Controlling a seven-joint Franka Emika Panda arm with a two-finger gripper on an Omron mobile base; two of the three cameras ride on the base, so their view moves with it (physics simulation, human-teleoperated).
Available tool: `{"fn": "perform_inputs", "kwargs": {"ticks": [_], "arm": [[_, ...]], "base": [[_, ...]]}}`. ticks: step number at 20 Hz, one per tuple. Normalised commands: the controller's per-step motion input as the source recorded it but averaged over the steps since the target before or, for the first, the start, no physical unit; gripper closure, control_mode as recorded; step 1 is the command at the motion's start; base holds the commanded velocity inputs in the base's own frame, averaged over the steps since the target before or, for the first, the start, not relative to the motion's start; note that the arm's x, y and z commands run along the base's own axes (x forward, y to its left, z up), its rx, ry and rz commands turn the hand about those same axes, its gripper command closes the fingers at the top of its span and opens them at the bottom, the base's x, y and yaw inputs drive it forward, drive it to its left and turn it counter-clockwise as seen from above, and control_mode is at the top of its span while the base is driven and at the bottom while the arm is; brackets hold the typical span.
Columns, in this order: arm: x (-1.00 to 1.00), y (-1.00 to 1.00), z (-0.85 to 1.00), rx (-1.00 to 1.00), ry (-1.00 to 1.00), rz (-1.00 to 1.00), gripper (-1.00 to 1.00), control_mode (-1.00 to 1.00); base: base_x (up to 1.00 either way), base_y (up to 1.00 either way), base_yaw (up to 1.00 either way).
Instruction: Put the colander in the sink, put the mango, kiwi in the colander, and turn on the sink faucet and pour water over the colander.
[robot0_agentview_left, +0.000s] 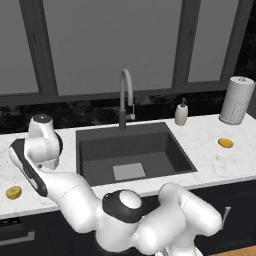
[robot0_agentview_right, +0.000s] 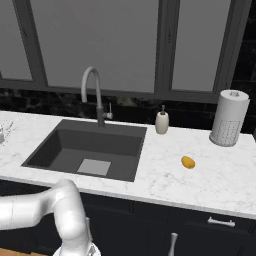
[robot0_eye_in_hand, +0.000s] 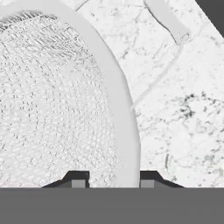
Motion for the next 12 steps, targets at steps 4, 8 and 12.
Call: {"fn": "perform_inputs", "kwargs": {"ticks": [4,8,12], "arm": [[-0.46,-0.77,0.66,0.34,-0.2,-0.01,1.0,-1.0],[-0.38,-0.88,0.78,0.34,-0.2,0.0,1.0,-1.0],[-0.34,-0.51,1.0,0.14,-0.08,0.0,1.0,-1.0]], "base": [[0.0,0.0,0.0],[0.0,0.0,0.0],[0.0,0.0,0.0]]}}
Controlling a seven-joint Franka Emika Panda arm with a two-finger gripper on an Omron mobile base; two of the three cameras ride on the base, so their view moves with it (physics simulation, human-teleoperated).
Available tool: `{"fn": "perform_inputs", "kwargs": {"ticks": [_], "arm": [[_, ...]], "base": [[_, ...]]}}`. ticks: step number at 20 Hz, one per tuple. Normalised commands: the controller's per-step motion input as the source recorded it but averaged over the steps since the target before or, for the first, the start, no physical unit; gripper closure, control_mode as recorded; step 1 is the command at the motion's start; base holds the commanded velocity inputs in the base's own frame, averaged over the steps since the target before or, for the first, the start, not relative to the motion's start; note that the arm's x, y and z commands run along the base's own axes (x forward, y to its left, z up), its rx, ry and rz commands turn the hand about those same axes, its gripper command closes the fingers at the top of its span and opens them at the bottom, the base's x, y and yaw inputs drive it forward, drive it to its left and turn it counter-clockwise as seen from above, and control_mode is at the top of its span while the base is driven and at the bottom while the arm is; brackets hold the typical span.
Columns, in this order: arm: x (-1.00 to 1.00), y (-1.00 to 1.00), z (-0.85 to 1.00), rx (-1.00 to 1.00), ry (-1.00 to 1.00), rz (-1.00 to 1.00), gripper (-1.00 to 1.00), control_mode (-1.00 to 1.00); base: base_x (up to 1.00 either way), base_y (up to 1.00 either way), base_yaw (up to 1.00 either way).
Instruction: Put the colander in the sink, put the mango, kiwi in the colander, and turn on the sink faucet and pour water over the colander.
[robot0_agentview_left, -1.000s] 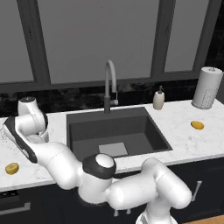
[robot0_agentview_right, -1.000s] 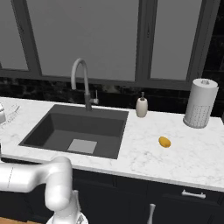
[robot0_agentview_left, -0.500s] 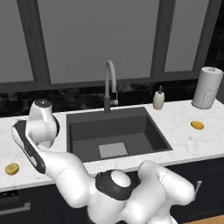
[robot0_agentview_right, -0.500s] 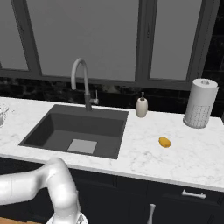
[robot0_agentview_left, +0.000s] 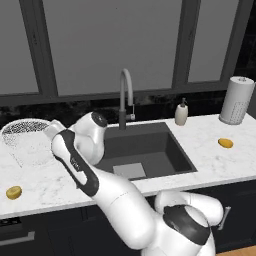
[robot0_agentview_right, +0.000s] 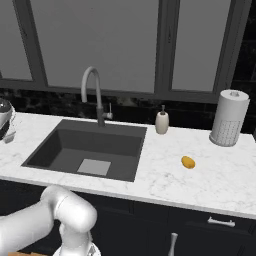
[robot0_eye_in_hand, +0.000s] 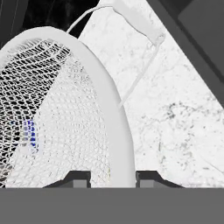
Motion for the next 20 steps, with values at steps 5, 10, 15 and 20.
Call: {"fn": "perform_inputs", "kwargs": {"ticks": [5,10,15,20], "arm": [[-0.26,-0.63,1.0,0.0,0.12,-0.01,1.0,-1.0],[-0.01,-1.0,0.52,-0.05,0.53,-0.15,1.0,-1.0],[-0.01,-1.0,-0.04,-0.03,0.47,-0.21,1.0,-1.0],[-0.51,-1.0,-0.49,-0.04,0.07,-0.04,1.0,-1.0]], "base": [[0.0,0.0,0.0],[0.0,0.0,0.0],[0.0,0.0,0.0],[0.0,0.0,0.0]]}}
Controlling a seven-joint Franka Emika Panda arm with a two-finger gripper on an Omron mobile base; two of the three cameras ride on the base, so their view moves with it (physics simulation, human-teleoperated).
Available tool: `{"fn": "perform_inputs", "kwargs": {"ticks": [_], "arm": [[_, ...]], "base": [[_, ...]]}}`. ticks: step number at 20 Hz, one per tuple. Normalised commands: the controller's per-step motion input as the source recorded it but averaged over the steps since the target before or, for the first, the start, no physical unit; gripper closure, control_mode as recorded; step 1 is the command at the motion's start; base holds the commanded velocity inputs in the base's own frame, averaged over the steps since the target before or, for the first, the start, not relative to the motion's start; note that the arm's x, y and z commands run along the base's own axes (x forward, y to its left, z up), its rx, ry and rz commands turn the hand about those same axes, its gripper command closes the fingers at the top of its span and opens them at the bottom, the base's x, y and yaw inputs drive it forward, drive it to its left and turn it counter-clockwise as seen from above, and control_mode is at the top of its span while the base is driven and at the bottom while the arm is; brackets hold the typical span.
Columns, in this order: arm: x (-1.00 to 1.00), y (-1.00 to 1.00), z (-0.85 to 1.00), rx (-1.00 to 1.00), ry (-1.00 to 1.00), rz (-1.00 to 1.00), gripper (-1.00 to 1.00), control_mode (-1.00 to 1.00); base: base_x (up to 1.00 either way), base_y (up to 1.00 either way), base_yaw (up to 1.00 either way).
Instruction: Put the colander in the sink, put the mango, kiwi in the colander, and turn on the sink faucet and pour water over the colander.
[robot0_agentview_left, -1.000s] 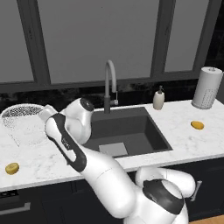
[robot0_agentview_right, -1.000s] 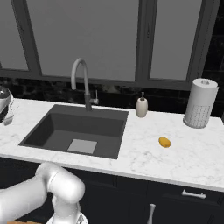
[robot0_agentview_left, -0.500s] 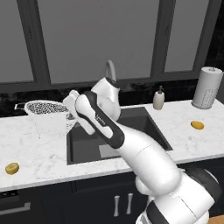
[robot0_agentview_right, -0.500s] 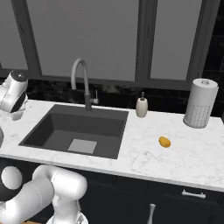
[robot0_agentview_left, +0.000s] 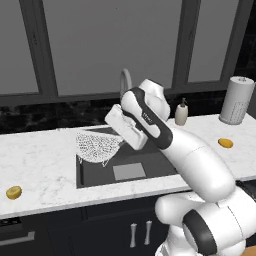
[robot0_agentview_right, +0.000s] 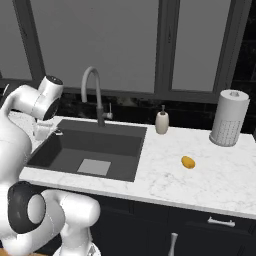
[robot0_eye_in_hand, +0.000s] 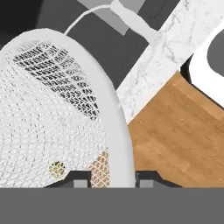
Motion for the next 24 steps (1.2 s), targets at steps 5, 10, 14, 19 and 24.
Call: {"fn": "perform_inputs", "kwargs": {"ticks": [5,10,14,19,24], "arm": [[-0.44,-1.0,-0.51,-0.06,0.0,0.0,1.0,-1.0],[-0.16,-1.0,-0.06,0.0,-0.07,0.0,1.0,-1.0],[0.0,-1.0,0.0,0.0,-0.12,0.0,1.0,-1.0],[0.13,-1.0,-0.04,0.0,-0.01,0.03,1.0,-1.0],[0.64,-1.0,-0.08,0.01,0.0,0.24,1.0,-1.0]], "base": [[0.0,0.0,0.0],[0.0,0.0,0.0],[0.0,0.0,0.0],[0.0,0.0,0.0],[0.0,0.0,0.0]]}}
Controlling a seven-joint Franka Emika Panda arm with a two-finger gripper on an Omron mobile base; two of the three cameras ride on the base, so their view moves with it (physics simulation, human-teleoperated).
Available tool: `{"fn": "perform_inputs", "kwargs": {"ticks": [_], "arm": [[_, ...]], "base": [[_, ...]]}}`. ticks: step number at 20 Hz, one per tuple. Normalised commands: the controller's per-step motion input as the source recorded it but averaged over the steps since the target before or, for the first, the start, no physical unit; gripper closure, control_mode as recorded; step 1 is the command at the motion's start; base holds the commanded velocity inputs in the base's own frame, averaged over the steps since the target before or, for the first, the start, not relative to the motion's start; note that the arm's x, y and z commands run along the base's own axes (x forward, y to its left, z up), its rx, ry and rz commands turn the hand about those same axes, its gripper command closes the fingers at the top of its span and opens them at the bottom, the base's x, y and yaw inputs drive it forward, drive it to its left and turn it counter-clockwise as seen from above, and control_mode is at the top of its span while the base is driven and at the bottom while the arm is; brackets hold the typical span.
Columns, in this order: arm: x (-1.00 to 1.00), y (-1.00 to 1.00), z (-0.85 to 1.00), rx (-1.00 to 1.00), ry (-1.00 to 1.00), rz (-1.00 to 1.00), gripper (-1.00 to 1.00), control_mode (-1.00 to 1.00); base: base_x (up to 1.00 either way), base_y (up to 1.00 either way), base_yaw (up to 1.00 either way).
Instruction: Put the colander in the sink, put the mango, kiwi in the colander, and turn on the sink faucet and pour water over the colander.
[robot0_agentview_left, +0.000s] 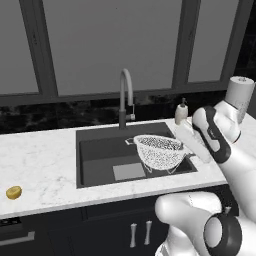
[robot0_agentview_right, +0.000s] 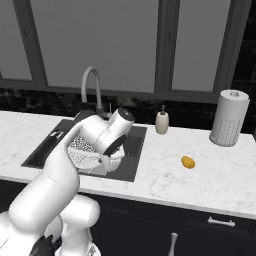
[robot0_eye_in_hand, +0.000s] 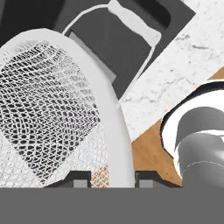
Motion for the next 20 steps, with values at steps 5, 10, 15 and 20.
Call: {"fn": "perform_inputs", "kwargs": {"ticks": [5,10,15,20], "arm": [[0.8,-0.72,-0.25,0.01,0.0,0.24,1.0,-1.0],[0.78,-0.12,-0.57,0.02,-0.05,0.28,1.0,-1.0],[0.92,0.0,-0.53,0.07,-0.08,0.26,1.0,-1.0],[0.83,0.0,-0.49,0.09,-0.1,0.16,1.0,-1.0]], "base": [[0.0,0.0,0.0],[0.0,0.0,0.0],[0.0,0.0,0.0],[0.0,0.0,0.0]]}}
